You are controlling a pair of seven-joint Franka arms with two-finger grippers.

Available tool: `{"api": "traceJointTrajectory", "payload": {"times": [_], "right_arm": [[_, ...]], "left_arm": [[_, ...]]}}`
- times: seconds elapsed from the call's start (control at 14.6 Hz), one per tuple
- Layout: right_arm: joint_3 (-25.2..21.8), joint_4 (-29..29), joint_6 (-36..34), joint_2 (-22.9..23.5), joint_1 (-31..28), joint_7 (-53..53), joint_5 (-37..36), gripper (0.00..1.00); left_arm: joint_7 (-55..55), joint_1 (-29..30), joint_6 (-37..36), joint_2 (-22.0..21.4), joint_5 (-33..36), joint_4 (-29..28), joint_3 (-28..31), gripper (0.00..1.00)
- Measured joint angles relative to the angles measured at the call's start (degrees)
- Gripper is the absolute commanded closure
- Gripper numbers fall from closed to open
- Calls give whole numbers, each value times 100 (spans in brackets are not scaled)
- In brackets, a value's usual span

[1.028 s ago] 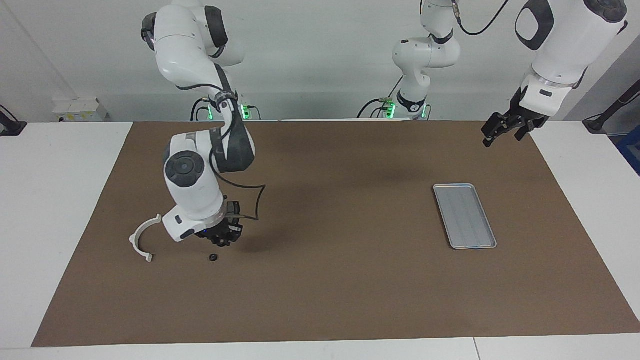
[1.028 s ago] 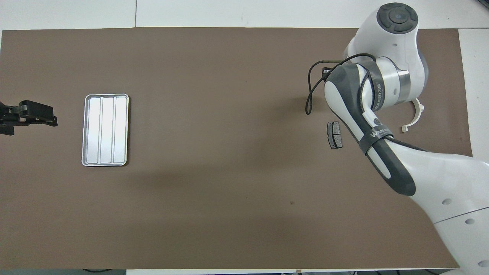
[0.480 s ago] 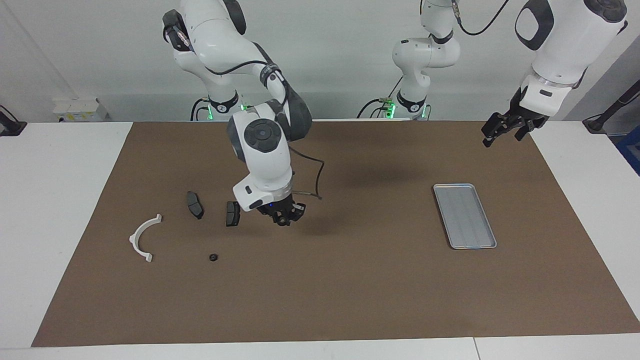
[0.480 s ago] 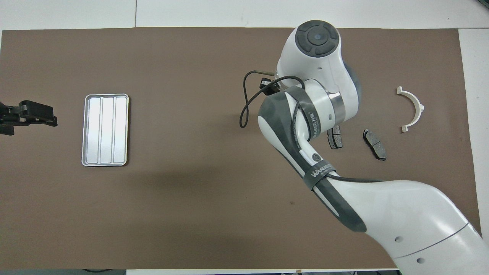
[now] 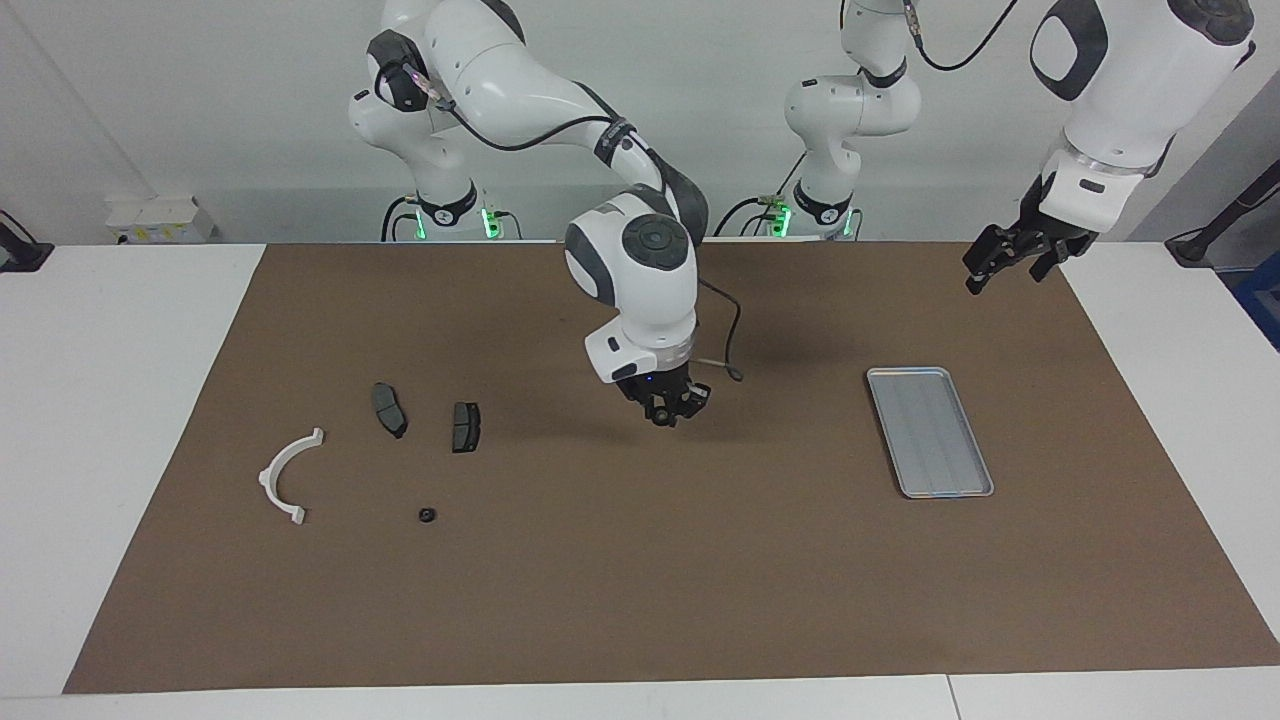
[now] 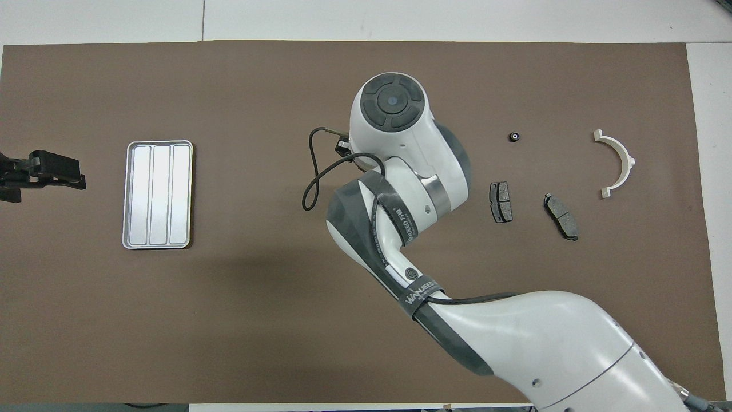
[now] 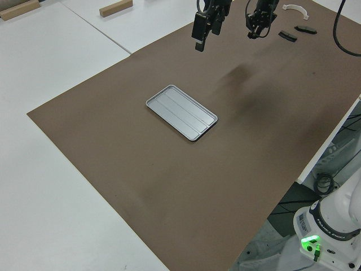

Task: Pick bearing gear from pile to tray
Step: 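Carry the bearing with the right gripper to mid-table and release it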

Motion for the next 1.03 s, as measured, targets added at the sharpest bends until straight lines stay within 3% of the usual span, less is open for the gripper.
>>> {"api": "traceJointTrajectory", "payload": {"times": [0.89,0.96,1.03], "right_arm": [[-16,21,459,692,412,630,-230,95],[-16,21,460,693,414,635,-237,89],[-16,22,461,693,414,637,-237,60]], "left_arm": [[0,0,0,0,0,0,0,0],[0,0,0,0,0,0,0,0],[0,0,0,0,0,0,0,0]]}}
